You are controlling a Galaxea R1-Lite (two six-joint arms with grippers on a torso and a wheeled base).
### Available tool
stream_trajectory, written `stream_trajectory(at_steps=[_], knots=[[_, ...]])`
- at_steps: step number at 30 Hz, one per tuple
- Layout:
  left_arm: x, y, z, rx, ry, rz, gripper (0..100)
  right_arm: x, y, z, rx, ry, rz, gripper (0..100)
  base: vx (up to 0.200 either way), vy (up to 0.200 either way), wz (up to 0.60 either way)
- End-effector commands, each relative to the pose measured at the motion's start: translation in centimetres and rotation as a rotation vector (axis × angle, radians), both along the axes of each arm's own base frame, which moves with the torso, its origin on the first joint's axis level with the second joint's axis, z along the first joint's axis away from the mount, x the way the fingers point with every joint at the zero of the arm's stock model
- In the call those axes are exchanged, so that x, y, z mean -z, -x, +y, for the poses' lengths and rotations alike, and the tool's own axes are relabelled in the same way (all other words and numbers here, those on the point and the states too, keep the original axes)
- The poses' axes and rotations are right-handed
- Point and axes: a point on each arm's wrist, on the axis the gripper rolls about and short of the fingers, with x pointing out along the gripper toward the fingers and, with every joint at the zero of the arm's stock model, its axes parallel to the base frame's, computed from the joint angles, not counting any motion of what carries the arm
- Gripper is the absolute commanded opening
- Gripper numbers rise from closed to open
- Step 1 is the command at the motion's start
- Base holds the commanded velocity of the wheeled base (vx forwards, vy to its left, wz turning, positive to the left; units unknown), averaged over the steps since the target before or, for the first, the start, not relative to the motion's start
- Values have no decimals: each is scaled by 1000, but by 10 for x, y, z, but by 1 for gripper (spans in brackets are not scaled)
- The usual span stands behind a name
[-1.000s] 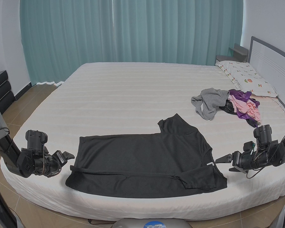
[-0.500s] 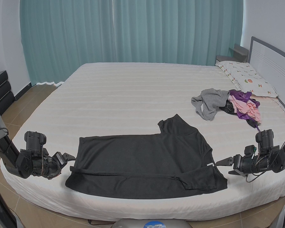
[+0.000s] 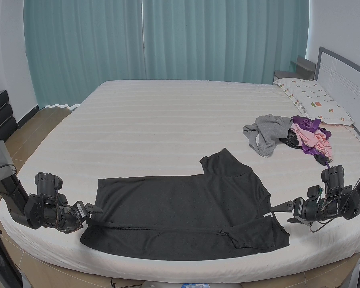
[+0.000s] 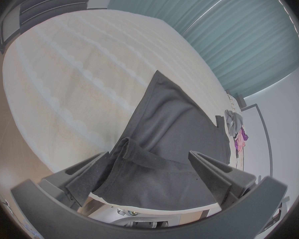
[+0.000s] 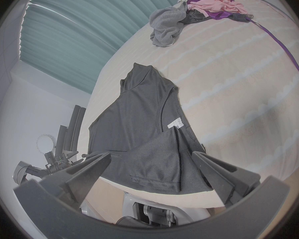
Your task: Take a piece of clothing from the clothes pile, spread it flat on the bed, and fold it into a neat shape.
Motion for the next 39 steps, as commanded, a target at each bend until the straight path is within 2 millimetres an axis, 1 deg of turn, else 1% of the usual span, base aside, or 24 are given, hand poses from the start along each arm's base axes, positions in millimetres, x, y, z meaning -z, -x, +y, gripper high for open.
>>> stream_trajectory(at_steps=[1, 11, 17, 22, 27, 30, 34, 35, 39], knots=[[15, -6, -2, 9, -1, 42, 100, 1, 0, 1, -4, 0, 3, 100, 0, 0, 0], [13, -19, -4, -24, 33, 24, 100, 8, -1, 2, -3, 10, 26, 100, 0, 0, 0], [11, -17, -4, -28, 32, 22, 100, 9, -5, 2, -7, 2, 24, 100, 0, 0, 0], [3, -16, -2, -51, 44, -1, 100, 9, -8, 2, -11, 2, 20, 100, 0, 0, 0], [3, -17, -3, -55, 53, 2, 100, 12, -12, 3, -12, 5, 22, 100, 0, 0, 0], [5, -18, -3, -54, 53, 5, 100, 16, -14, 7, -23, 12, 32, 100, 0, 0, 0], [7, -18, -3, -53, 50, 7, 100, 16, -17, 12, -37, 11, 13, 100, 0, 0, 0], [7, -18, -3, -52, 49, 8, 0, 17, -17, 12, -37, 11, 10, 100, 0, 0, 0], [6, -17, -3, -55, 51, 9, 0, 19, -19, 12, -39, 12, -5, 100, 0, 0, 0]])
